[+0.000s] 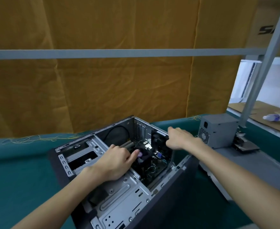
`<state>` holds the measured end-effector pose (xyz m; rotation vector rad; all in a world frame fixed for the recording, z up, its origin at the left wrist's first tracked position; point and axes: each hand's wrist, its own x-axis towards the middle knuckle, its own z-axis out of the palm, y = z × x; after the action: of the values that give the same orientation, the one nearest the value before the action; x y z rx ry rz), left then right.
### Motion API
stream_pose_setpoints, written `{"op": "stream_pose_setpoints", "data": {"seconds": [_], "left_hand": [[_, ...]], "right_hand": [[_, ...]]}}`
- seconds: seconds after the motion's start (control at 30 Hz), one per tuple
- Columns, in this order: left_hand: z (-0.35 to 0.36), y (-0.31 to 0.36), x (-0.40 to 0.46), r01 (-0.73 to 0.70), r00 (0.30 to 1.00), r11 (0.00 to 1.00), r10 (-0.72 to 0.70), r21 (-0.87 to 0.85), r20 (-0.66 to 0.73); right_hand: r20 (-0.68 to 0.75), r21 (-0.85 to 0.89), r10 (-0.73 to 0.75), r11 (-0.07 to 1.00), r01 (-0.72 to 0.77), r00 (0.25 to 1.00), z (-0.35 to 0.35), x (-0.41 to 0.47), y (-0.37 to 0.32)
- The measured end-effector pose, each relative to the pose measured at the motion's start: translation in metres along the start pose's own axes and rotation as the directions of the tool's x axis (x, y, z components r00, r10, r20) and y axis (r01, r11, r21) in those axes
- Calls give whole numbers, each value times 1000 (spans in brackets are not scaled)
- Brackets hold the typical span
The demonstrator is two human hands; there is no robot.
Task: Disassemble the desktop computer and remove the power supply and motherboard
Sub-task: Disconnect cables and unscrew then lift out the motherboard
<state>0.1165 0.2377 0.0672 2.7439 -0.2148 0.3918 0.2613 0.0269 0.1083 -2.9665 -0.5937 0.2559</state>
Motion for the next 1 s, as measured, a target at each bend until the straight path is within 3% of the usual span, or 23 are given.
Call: {"op": "stream_pose_setpoints", "data": {"seconds": [0.1,0.23,0.37,0.6,0.77,0.87,1.0], "left_hand": [[4,-5,-4,36,999,999,-36,-23,-26],[7,-8,5,25,999,999,-26,-34,-25],[4,-15,12,46,999,999,-46,-29,6],[-6,-31,33,55,987,998,-51,-20,149],[-8,-39,44,92,982,996,-87,-20,168],[-4,-39,39,67,990,996,-58,-65,125],[0,-42,37,49,993,992,-36,-119,110]], "right_hand": [[140,191,-61,981,33,988,0,8,7],[87,407,-101,911,57,991,4,10,24],[69,543,-52,840,6,996,6,-3,30],[9,556,126,824,-110,992,24,-39,25],[99,329,72,939,-101,993,16,-34,16],[27,332,44,942,-51,999,7,-6,-3],[39,381,27,924,-40,999,11,33,-12]]}}
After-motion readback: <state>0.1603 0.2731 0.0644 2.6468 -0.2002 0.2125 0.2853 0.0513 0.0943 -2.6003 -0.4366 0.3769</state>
